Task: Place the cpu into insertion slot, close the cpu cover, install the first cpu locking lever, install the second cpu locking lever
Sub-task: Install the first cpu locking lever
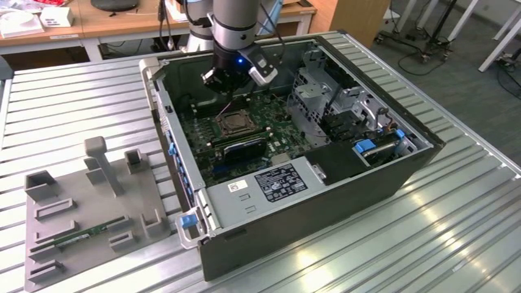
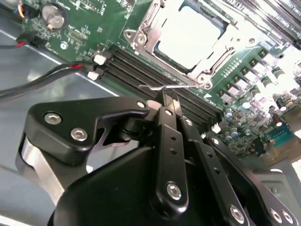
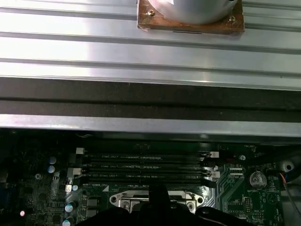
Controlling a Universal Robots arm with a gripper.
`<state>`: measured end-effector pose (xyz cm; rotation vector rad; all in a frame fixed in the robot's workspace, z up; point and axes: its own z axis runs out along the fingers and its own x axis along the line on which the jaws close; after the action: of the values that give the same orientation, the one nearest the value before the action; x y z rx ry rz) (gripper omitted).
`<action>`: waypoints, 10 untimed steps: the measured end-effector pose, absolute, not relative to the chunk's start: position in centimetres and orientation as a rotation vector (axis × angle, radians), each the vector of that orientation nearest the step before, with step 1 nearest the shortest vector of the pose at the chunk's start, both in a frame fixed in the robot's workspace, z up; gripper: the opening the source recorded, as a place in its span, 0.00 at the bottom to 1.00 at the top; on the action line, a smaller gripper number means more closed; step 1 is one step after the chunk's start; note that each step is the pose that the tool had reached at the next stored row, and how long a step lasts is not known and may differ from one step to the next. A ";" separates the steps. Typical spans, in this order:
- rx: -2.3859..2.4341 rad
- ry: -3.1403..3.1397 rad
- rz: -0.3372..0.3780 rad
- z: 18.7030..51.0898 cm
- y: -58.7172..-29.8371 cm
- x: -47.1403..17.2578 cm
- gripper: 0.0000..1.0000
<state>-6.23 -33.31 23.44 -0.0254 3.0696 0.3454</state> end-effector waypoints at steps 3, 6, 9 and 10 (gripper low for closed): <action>-0.026 3.070 0.346 22.9 -33.3 -6.4 0.11; -0.026 3.070 0.346 22.4 -33.3 -6.4 0.11; -0.026 3.066 0.366 22.3 -33.3 -6.5 0.11; -0.025 3.065 0.374 22.3 -33.3 -6.5 0.11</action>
<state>-6.53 -33.33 22.26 -0.0253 3.0649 0.3738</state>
